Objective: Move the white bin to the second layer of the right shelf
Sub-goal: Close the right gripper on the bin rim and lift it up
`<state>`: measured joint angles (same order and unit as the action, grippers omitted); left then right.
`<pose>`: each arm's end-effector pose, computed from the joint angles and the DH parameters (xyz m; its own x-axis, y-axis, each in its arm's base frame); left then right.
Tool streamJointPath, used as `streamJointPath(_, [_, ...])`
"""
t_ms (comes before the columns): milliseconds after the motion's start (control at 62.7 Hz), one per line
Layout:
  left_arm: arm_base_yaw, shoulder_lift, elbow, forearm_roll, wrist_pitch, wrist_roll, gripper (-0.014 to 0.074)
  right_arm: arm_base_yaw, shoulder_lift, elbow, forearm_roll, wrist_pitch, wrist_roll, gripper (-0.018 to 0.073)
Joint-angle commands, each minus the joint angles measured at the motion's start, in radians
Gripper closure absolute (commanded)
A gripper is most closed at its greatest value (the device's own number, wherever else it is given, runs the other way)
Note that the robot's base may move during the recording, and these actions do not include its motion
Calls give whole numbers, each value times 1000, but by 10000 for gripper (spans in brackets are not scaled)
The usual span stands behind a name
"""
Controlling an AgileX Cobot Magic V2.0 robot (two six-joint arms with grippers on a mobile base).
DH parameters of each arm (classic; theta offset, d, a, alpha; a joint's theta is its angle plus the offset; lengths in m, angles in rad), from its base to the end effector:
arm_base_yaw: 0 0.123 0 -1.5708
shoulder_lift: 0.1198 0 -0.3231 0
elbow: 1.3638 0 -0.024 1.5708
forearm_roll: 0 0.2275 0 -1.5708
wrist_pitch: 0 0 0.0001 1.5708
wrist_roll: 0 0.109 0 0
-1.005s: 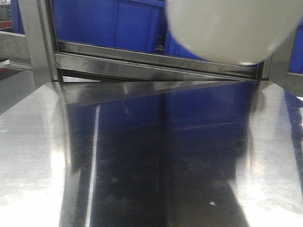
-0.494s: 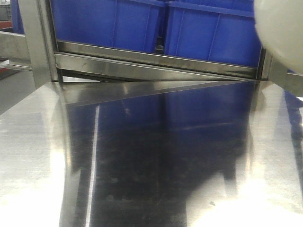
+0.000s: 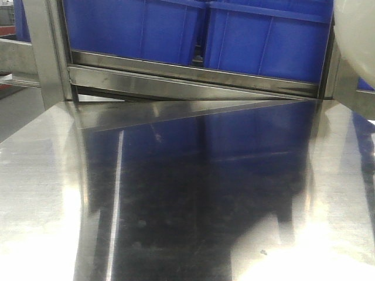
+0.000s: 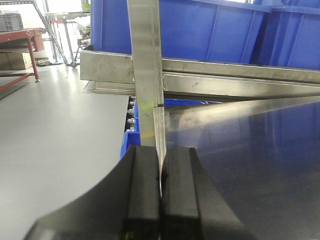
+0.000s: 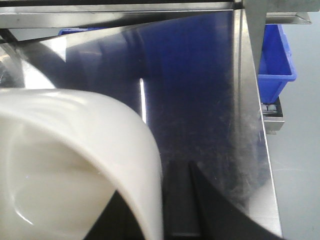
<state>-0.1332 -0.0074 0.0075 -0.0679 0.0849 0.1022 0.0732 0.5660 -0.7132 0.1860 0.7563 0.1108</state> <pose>0.0123 -0.0023 0.2031 0.0072 0.0339 -0.9994 0.1383 0.9898 0.0345 0.0586 0.0182 0.3506 -0.5195 0.2049 -0.8295 -0.0576 0.9602 0.2733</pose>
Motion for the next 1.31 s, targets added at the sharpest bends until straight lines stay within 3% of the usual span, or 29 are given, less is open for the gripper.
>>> streamJointPath(0, [-3,-14,37,-6,-85,-3,512,-6,-2,-27,23,-98,-4,503])
streamJointPath(1292, [-3,-14,37,-6,-85,-3,512,-6,-2,-23,29,-90,-4,503])
